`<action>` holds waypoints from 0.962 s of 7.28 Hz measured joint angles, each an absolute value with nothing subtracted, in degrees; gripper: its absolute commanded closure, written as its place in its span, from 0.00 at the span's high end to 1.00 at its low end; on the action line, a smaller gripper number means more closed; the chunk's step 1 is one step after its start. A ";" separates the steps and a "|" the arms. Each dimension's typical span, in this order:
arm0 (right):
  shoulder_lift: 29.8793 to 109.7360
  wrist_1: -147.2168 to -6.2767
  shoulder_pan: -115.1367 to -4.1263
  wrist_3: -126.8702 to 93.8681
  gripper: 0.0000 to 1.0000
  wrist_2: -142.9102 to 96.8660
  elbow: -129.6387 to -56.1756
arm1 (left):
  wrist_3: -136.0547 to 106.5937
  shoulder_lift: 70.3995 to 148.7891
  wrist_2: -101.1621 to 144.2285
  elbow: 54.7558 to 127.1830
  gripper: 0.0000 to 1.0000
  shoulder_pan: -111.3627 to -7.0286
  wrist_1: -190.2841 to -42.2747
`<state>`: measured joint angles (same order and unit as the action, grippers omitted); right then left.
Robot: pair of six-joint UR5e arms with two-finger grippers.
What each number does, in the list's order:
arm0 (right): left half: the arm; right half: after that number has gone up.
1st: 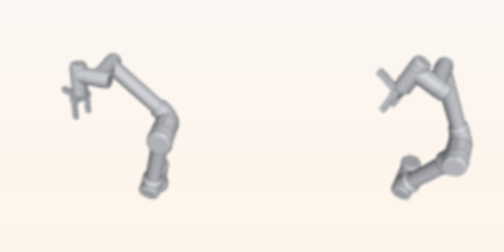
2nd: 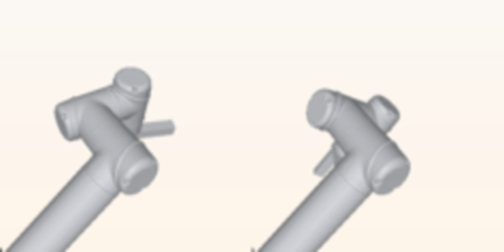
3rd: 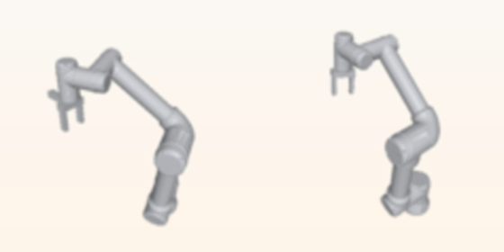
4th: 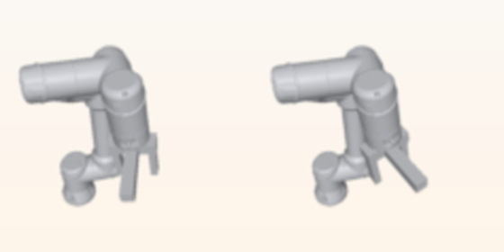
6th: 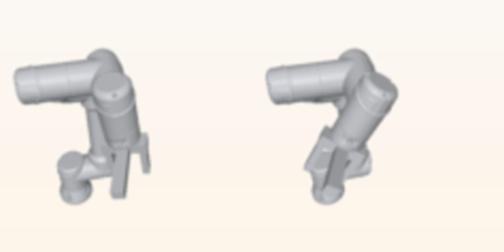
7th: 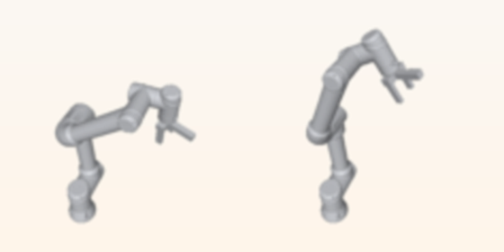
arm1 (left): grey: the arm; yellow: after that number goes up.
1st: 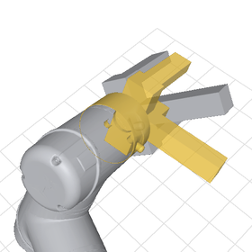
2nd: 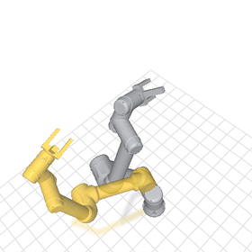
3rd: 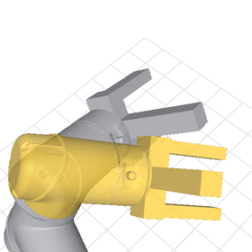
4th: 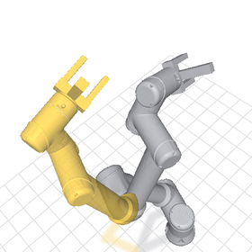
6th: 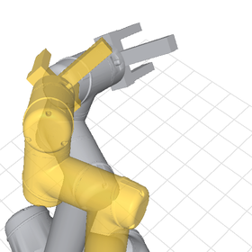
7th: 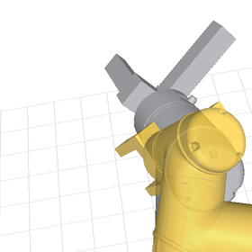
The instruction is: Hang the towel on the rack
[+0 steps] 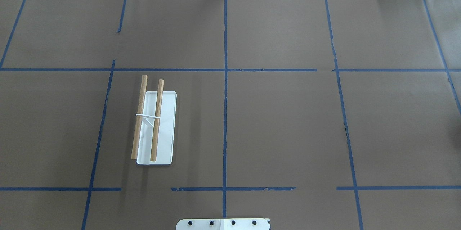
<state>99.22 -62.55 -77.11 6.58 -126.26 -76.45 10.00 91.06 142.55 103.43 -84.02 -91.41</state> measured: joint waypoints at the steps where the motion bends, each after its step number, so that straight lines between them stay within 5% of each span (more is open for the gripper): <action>1: 99.18 -62.09 -77.13 6.79 0.00 -126.30 -76.22 | 9.96 91.06 143.14 103.44 1.00 -84.02 -91.41; 5: 100.23 -62.03 -78.04 6.71 0.00 -126.68 -81.66 | 9.93 91.06 143.75 103.54 1.00 -84.02 -91.41; 7: 103.19 -64.69 -80.44 5.91 0.00 -127.00 -92.42 | 9.89 91.06 143.77 103.89 1.00 -84.02 -91.39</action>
